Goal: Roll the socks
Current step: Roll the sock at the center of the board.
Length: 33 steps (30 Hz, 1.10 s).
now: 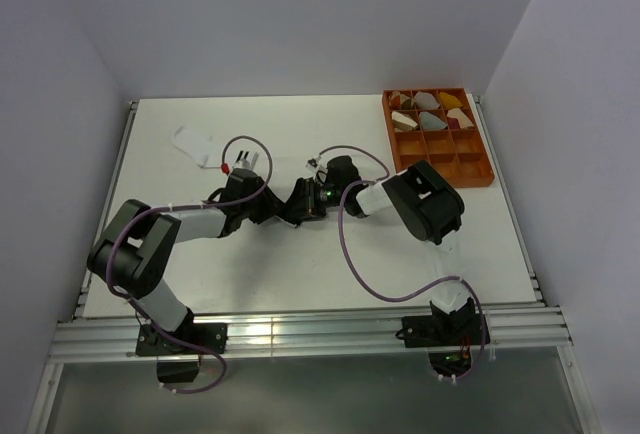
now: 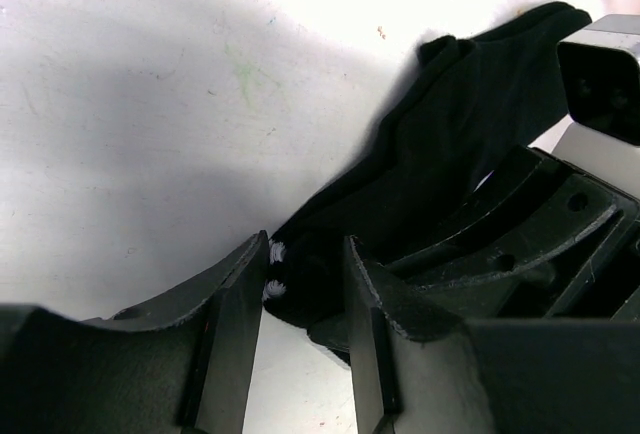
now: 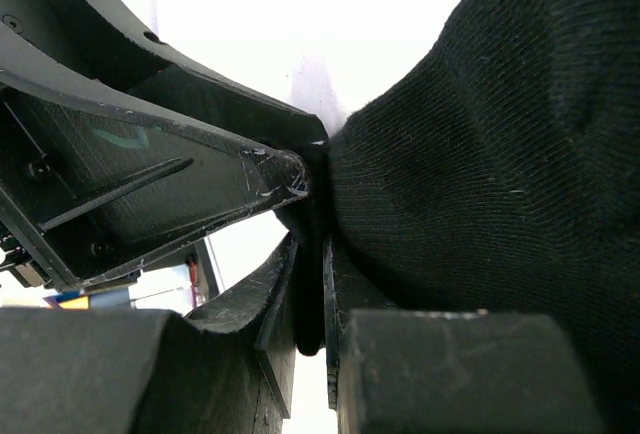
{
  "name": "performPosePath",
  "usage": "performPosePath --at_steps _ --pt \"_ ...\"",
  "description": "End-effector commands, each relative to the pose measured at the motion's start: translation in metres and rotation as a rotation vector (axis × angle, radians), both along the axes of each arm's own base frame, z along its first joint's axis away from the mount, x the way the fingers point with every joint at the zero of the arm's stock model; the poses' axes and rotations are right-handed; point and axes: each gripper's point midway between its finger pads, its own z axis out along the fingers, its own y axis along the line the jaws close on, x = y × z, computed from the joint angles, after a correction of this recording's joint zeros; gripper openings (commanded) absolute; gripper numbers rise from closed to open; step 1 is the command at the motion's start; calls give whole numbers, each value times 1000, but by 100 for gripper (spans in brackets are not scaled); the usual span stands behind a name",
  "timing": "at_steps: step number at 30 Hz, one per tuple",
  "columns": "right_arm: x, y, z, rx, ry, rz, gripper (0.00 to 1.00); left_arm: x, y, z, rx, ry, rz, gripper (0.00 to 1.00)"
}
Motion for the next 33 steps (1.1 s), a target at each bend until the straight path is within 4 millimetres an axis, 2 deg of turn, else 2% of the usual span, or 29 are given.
performPosePath --at_steps 1,10,16,21,28,33 --pt "-4 -19 -40 -163 9 -73 0 -32 14 -35 94 151 1 43" --pt "-2 -21 -40 -159 11 -125 0 -46 37 -36 100 240 189 55" --pt "-3 -20 -39 -161 7 -134 0 -48 39 -31 57 250 264 53" --pt "-5 -16 -40 -157 8 -124 0 -38 35 -29 63 247 266 51" --pt "-6 -14 -38 -155 -1 -114 0 -36 40 -38 86 254 297 50" --pt "-7 -13 -39 -155 3 -108 0 -34 36 -42 99 276 278 50"
